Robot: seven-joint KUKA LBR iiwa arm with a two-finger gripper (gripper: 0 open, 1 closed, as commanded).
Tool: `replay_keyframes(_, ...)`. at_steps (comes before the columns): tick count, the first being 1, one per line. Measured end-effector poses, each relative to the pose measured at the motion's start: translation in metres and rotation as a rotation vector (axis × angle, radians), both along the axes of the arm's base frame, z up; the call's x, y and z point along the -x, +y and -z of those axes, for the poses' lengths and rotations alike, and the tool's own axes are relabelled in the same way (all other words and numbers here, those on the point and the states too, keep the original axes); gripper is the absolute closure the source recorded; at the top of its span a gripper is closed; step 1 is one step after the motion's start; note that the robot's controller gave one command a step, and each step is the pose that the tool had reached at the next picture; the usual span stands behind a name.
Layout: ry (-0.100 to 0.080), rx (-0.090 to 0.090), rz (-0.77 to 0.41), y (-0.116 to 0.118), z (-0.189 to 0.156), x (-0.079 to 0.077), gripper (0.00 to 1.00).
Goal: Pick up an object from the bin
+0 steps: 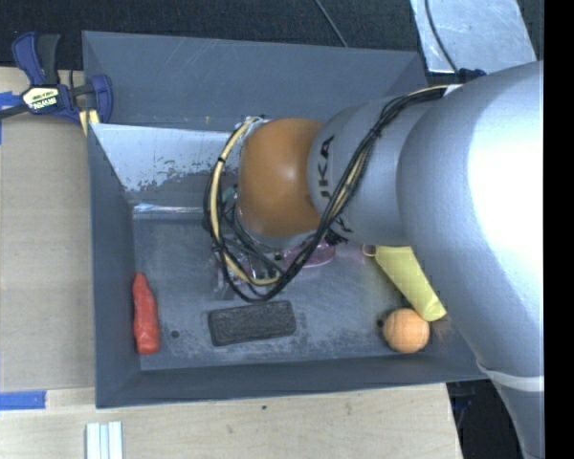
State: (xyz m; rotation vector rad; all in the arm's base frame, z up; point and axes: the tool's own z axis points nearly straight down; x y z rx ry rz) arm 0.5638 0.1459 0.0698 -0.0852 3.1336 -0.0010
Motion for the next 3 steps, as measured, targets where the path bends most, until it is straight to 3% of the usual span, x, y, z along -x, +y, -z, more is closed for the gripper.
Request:
replay_keyframes(1,-0.005,-0.003,0.005,0.002,-0.001,-0.006,1.00)
replay_keyframes(2,-0.005,0.000,-0.344,-0.041,-0.055,-0.029,1.00)
replay_keyframes(3,-0.005,-0.004,0.029,-0.029,-0.027,-0.018,1.00)
